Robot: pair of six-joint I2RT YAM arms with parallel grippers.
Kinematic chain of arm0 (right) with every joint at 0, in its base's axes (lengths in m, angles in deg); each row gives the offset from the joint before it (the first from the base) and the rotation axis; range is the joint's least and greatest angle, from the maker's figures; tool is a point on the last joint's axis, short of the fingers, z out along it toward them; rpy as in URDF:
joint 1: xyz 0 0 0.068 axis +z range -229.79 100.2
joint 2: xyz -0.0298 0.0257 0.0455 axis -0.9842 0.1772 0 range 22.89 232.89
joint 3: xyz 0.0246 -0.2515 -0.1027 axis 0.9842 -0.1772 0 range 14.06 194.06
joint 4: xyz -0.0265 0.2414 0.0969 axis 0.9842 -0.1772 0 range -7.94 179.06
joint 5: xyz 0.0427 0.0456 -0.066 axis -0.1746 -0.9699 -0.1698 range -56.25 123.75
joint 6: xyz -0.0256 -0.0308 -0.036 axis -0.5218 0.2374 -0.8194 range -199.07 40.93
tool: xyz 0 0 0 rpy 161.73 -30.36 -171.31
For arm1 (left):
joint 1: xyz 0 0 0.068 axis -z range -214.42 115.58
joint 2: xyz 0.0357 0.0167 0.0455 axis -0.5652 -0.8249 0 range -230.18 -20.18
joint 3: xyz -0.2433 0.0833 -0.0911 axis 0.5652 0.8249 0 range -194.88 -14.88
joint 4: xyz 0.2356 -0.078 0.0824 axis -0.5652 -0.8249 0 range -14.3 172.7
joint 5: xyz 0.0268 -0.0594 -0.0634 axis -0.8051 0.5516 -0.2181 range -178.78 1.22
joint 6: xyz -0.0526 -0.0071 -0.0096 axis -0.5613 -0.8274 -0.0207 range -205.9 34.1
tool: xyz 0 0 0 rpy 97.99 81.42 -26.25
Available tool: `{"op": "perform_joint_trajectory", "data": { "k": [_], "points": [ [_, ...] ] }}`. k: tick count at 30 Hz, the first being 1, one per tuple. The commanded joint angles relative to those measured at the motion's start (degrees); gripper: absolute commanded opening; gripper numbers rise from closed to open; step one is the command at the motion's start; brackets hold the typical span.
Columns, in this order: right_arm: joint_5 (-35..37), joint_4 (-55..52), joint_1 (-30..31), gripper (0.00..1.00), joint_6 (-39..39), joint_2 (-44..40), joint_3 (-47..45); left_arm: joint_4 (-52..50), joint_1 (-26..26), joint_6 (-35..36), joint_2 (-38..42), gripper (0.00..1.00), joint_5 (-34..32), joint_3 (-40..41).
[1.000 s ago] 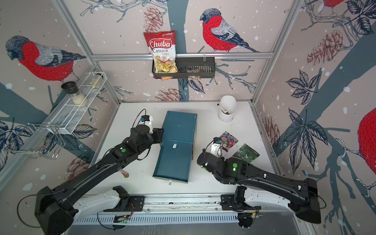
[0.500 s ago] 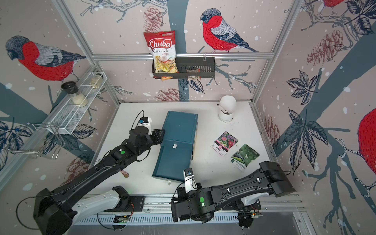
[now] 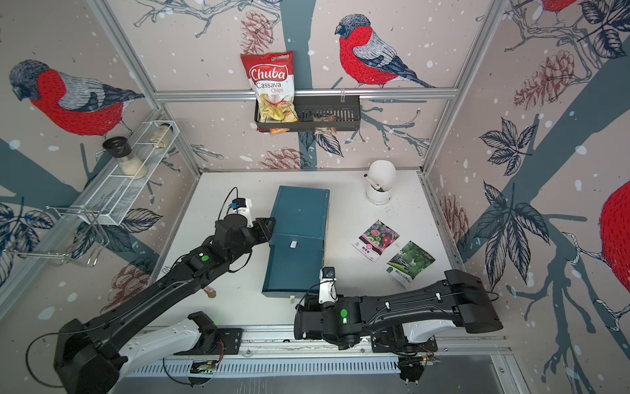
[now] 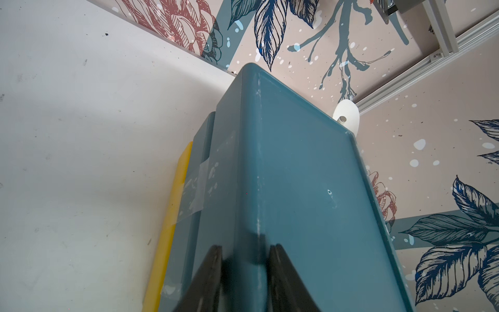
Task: Take the seed bags out of the drawer
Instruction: Close the drawer of the storage box.
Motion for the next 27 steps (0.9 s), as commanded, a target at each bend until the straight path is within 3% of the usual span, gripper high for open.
{"op": "perform_joint_trajectory", "data": {
  "k": [1, 15, 27],
  "points": [
    [0.5, 4.6, -2.7, 0.73, -5.1, -2.3, -0.9, -8.4, 0.0, 0.4, 0.4, 0.35, 0.1, 0.7],
    [-2.1, 20.6, -18.9, 0.69, -19.7, -7.7, -7.5, -8.4, 0.0, 0.4, 0.8, 0.39, 1.0, 1.6],
    [-5.1, 29.2, -29.0, 0.65, -28.1, -5.1, -7.4, -8.8, 0.0, 0.5, 1.4, 0.39, 0.4, 2.2]
  ]
}}
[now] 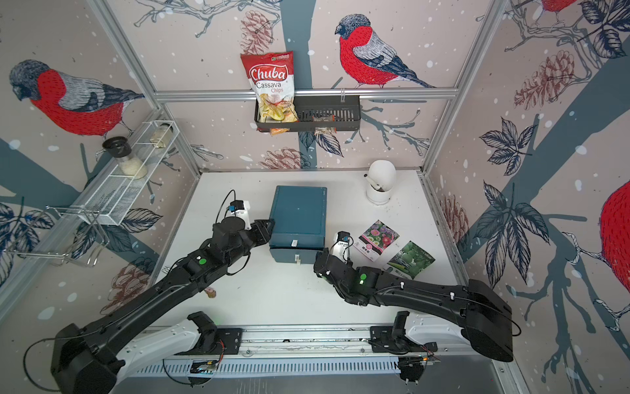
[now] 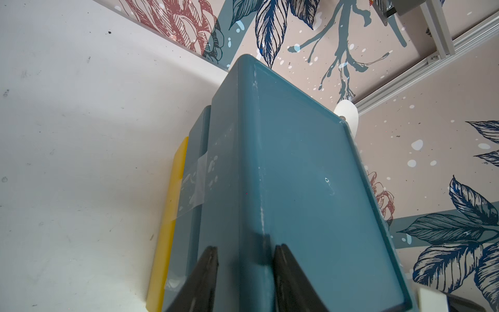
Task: Take the seed bags out of the drawer
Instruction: Close the drawer of the storage box.
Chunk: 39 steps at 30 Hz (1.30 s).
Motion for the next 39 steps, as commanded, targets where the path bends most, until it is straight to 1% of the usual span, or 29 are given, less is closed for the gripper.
{"op": "perform_joint_trajectory", "data": {
  "k": [1, 4, 9, 22, 28, 32, 35, 39],
  "points": [
    [-0.7, 2.9, -1.7, 0.65, -3.8, 0.9, 1.4, -9.2, 0.0, 1.1, -0.2, 0.39, 0.2, 0.3],
    [-1.1, 3.0, -3.2, 0.65, -4.7, 1.5, 2.1, -9.4, 0.0, 1.2, -0.1, 0.4, 0.0, 0.4],
    [-0.8, 3.1, -3.9, 0.65, -5.0, 1.7, 2.1, -9.1, 0.0, 1.2, -0.1, 0.41, 0.5, 0.4],
    [-1.0, 1.9, -4.6, 0.65, -5.3, 1.1, 1.6, -7.1, -0.1, 0.0, -0.8, 0.56, 0.6, -0.9],
    [-1.1, 0.9, -5.9, 0.65, -6.6, 1.8, 4.0, -7.2, -0.1, -0.2, -1.0, 0.56, 0.7, -1.5],
    [-1.3, -0.2, -6.2, 0.64, -7.0, 2.7, 5.8, -7.4, -0.1, -0.4, -0.3, 0.54, 0.5, -0.7],
    [0.4, -2.1, -3.9, 0.63, -5.4, 2.1, 6.5, -7.3, -0.1, -0.8, 0.0, 0.53, 0.6, -0.3],
    [3.9, -3.6, 4.3, 0.63, 1.5, -0.1, 4.9, -6.9, -0.1, -1.5, 0.3, 0.53, 1.1, -0.2]
  ]
}}
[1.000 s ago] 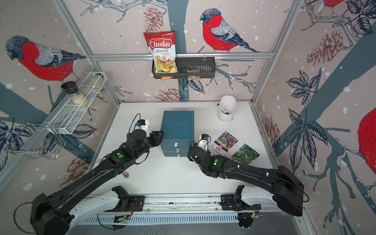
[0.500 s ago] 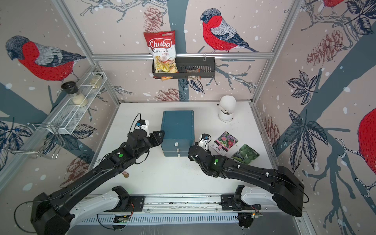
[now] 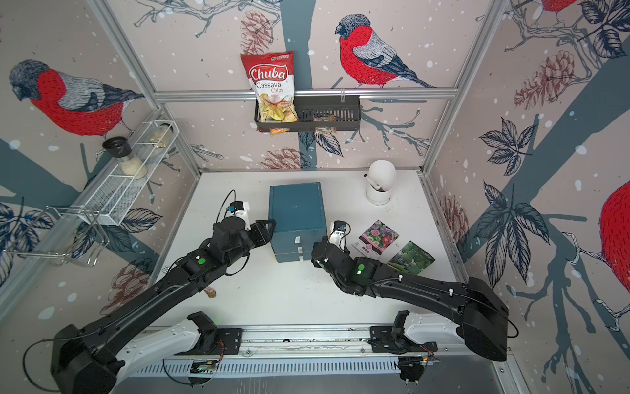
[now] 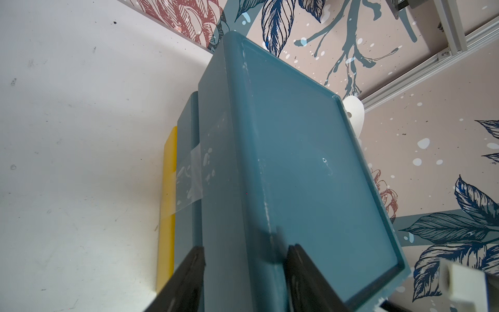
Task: Take the seed bags out of the drawer
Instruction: Close the drawer of the storage box, then open the drawer in the storage box.
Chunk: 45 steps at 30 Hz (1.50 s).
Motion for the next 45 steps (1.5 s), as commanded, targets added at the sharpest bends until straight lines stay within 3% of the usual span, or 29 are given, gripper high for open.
{"op": "perform_joint_trajectory", "data": {
  "k": [1, 3, 7, 15, 34, 45],
  "points": [
    [3.4, -1.0, 5.6, 0.63, 7.8, -1.5, -2.2, -4.6, -0.1, -0.6, 0.3, 0.53, 1.2, 0.6],
    [1.6, 4.1, 8.2, 0.64, 12.0, -1.8, -6.2, -4.2, -0.1, -0.8, 0.6, 0.53, 1.1, 0.8],
    [-6.9, 23.7, 7.1, 0.63, 14.0, 0.8, -15.2, -3.8, -0.1, -0.5, 0.3, 0.53, 0.6, 0.8],
    [-15.1, 41.5, 1.2, 0.57, 11.6, 11.8, -16.1, -4.1, -0.2, 0.3, -0.7, 0.51, 0.7, 0.6],
    [-20.1, 64.7, -3.9, 0.45, 17.9, 22.1, -22.5, -3.6, -0.6, 2.0, -0.4, 0.44, 0.0, 1.3],
    [-21.3, 68.5, -5.4, 0.41, 19.9, 26.9, -20.9, -3.6, -0.7, 3.3, 0.7, 0.42, 0.2, 2.2]
  ]
}}
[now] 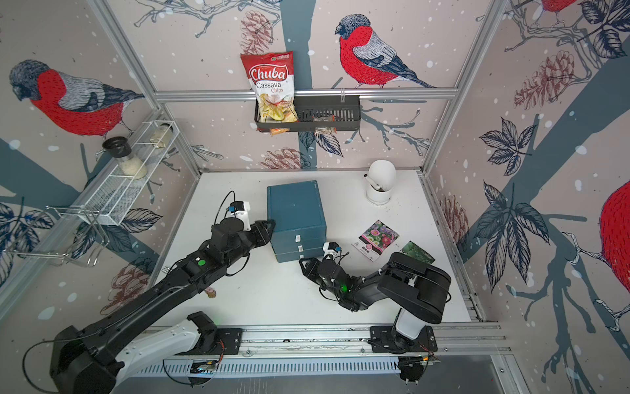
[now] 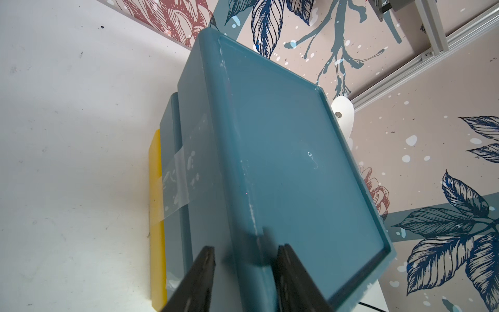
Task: Take the seed bags out of the drawer
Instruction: Open the drawer in the storage box.
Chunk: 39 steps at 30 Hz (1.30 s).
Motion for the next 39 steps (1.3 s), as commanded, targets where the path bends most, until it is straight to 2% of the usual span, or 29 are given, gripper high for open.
{"op": "perform_joint_trajectory", "data": {
  "k": [1, 12, 18, 21, 30, 39],
  "points": [
    [-0.5, 2.8, -0.4, 0.4, 1.0, 0.7, 0.7, -6.6, -0.2, 2.0, 0.2, 0.42, -0.7, 0.6],
    [-1.5, 4.5, -2.0, 0.34, 1.7, 3.5, 2.0, -6.0, -0.3, 2.9, 0.3, 0.4, -0.4, 0.7],
    [-2.5, 5.5, -2.8, 0.25, 1.9, 4.7, 2.2, -6.2, -0.4, 3.6, 0.5, 0.39, -0.4, 0.9],
    [-3.0, 4.6, -3.0, 0.17, 2.1, 4.5, 2.5, -6.4, -0.5, 3.8, 0.7, 0.39, -0.6, 0.8],
    [-2.7, -4.5, -2.4, 0.0, 1.9, 1.0, 3.6, -7.3, -1.7, 4.4, 1.4, 0.39, -1.4, 0.6],
    [-5.0, -15.1, -1.1, 0.0, 1.4, -4.0, 4.2, -7.1, -2.5, 3.7, 0.7, 0.38, -0.4, 0.5]
  ]
}}
